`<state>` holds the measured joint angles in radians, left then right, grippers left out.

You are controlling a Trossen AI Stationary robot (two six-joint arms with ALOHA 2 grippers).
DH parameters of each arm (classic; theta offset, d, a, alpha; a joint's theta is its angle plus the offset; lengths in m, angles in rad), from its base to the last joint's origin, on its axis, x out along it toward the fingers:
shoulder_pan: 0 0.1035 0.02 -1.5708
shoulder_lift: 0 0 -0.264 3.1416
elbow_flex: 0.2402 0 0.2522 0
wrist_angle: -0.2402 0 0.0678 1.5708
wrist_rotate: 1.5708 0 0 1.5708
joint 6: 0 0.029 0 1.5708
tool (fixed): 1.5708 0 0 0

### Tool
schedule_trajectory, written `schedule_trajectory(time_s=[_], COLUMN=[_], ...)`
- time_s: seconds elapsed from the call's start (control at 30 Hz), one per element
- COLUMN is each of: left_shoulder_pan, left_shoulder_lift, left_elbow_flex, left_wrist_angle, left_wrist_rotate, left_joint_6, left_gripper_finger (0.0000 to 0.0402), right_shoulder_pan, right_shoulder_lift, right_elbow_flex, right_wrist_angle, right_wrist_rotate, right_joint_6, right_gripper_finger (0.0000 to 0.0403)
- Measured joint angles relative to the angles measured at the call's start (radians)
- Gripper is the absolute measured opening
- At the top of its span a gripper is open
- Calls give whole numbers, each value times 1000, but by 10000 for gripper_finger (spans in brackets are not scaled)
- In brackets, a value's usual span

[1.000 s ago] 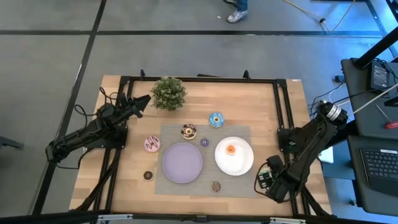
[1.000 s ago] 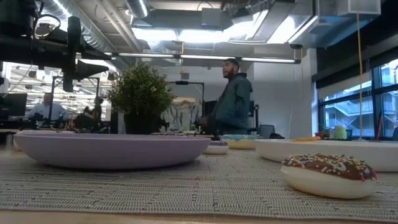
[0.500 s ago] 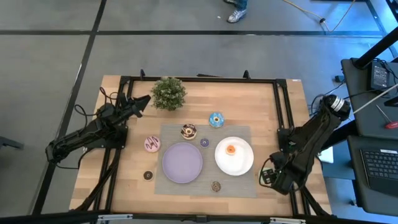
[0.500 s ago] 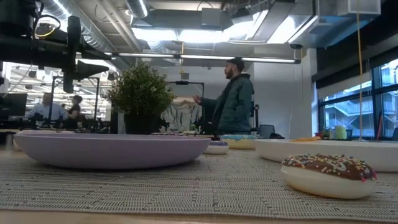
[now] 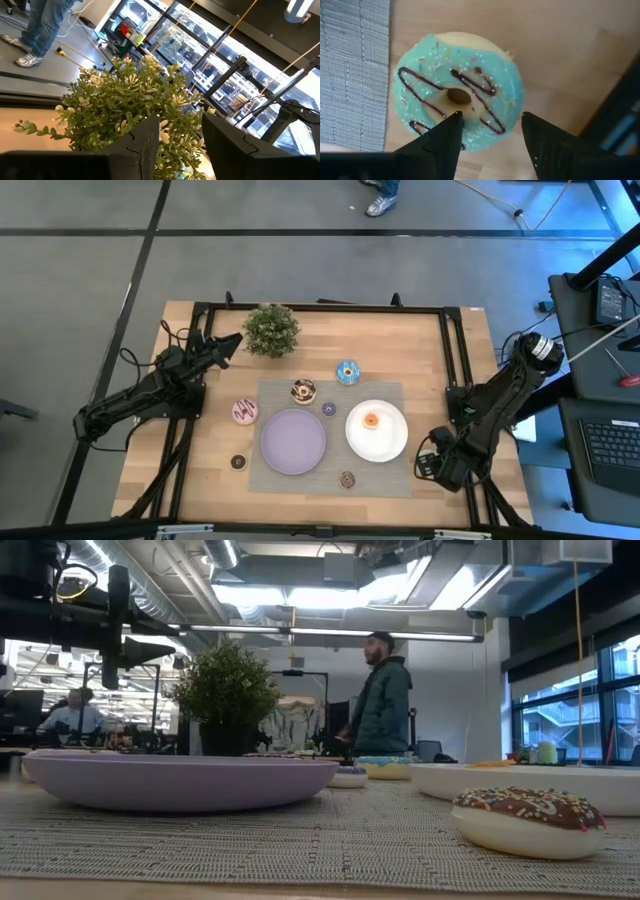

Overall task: Pick & Place donuts
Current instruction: Put the large light blue donut on the purple plate

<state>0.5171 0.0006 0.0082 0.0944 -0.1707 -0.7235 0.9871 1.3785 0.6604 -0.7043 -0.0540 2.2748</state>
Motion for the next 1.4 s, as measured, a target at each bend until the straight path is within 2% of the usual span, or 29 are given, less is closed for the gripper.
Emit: schedule_trajectory(time_s=[0.13,0.47,0.83,1.0,1.27,1.4], left_shoulder_pan=[0,0,0,0,0,-1], left_shoulder_lift=[0,0,0,0,0,1], left_elbow_flex=[0,0,0,0,0,0], left_wrist_angle=[0,0,0,0,0,9], left_wrist_rotate=[0,0,-17,-18,-6,95], left_joint_6=[-11,-25,-23,-23,-24,-36], left_gripper_finger=[144,144,144,144,144,143], right_shoulder_pan=[0,0,0,0,0,-15], right_shoulder_lift=[0,0,0,0,0,0], right_elbow_flex=[-42,-37,-32,-28,98,207], right_wrist_angle=[60,48,49,48,-96,-175], right_wrist_rotate=[0,-10,-22,-23,-10,61], right_joint_6=[0,-1,-7,-8,-78,-148], right_gripper_finger=[203,198,107,82,72,72])
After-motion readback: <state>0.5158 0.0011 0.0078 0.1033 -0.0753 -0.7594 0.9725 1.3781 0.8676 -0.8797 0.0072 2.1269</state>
